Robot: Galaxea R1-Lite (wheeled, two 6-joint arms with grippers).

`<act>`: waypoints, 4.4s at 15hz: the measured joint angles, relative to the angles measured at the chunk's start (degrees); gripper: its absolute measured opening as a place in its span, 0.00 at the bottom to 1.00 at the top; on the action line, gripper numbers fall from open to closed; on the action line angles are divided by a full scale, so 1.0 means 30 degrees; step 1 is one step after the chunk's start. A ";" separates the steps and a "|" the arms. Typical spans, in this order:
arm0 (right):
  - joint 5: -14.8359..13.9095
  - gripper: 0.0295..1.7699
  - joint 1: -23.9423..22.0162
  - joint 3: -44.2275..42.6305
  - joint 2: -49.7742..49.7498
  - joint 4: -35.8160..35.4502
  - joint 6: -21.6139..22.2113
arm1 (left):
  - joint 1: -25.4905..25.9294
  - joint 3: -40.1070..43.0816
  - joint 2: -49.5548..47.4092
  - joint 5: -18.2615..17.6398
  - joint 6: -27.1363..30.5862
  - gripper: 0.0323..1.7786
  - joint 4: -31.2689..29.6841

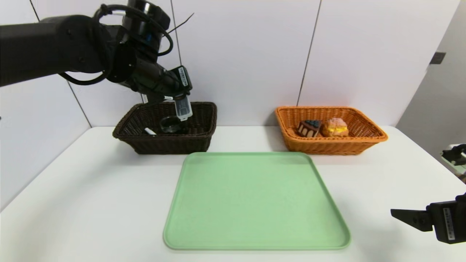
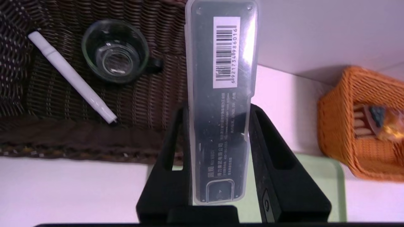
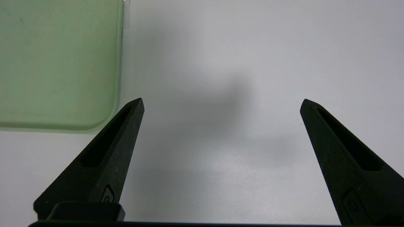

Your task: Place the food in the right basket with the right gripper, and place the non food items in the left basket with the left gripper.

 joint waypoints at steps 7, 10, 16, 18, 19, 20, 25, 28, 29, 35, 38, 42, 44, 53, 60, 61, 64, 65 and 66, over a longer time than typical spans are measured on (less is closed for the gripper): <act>-0.0008 0.97 0.0000 0.0146 0.0008 0.0024 0.0037 | 0.1280 0.0008 0.3121 0.0163 0.0008 0.29 -0.2629; 0.0000 0.97 0.0000 0.0146 0.0037 0.0008 -0.0008 | 0.1369 0.0008 0.3913 0.0414 0.0085 0.29 -0.3356; 0.0028 0.97 0.0000 0.0175 0.0045 0.0089 0.0020 | 0.1333 0.0008 0.4811 0.0561 0.0183 0.29 -0.3743; 0.0024 0.97 0.0000 0.0175 0.0045 0.0081 0.0020 | 0.1325 0.0020 0.4970 0.0569 0.0256 0.29 -0.3743; 0.0028 0.97 0.0000 0.0183 0.0045 0.0106 0.0020 | 0.1300 0.0028 0.5059 0.0561 0.0260 0.29 -0.3743; 0.0024 0.97 0.0000 0.0228 0.0045 0.0045 0.0020 | 0.1288 0.0028 0.5161 0.0553 0.0260 0.29 -0.3759; -0.0028 0.97 0.0000 0.0293 0.0037 0.0008 0.0037 | 0.1264 0.0037 0.5465 0.0553 0.0394 0.45 -0.3759; 0.0024 0.97 0.0000 0.0301 0.0045 0.0016 0.0028 | 0.1296 0.0037 0.5502 0.0569 0.0406 0.61 -0.3767; 0.0028 0.97 0.0000 0.0313 0.0045 0.0024 0.0028 | 0.1308 0.0028 0.5510 0.0569 0.0406 0.65 -0.3767; 0.0000 0.97 0.0000 0.0118 -0.0065 -0.0158 -0.0028 | 0.0740 0.0020 0.3267 0.0918 0.2194 0.81 -0.3743; 0.0228 0.97 0.0028 -0.0646 -0.0268 -0.1812 -0.0102 | 0.0565 0.0845 0.0366 0.1922 0.4559 0.86 -0.3592; 0.0585 0.97 0.0179 -0.1601 -0.0028 -0.6181 -0.1313 | 0.0443 0.7127 -0.5250 0.2206 0.8387 0.90 -0.3743; 0.1081 0.97 0.0252 -0.1987 0.0366 -0.8286 -0.2450 | 0.0317 1.0374 -0.8448 0.2528 0.9456 0.91 -0.4035; -0.1959 0.97 -0.1605 0.0008 -0.0459 -1.4332 -0.4055 | 0.5945 1.9038 -1.9728 0.4693 0.8838 0.94 -0.4259; -0.2840 0.97 -0.2564 0.6303 -0.7241 -1.5023 -0.4092 | 0.8123 2.5929 -2.8835 0.4385 0.9025 0.95 -0.4222; -0.2812 0.97 -0.2609 0.7030 -0.8525 -1.4966 -0.4206 | 0.8196 2.6689 -2.9981 0.3885 0.9427 0.95 -0.4181; -0.2702 0.97 -0.2674 0.9005 -1.2438 -1.4275 -0.4791 | 0.8257 2.8347 -3.2951 0.1463 1.1268 0.95 -0.4145; -0.2621 0.97 -0.2735 0.9492 -1.3873 -1.3605 -0.5067 | 0.8249 2.8770 -3.3715 0.0614 1.1666 0.95 -0.4153; -0.2418 0.97 -0.2857 0.9903 -1.5263 -1.2772 -0.5287 | 0.8229 2.9172 -3.4357 0.0203 1.1870 0.95 -0.4165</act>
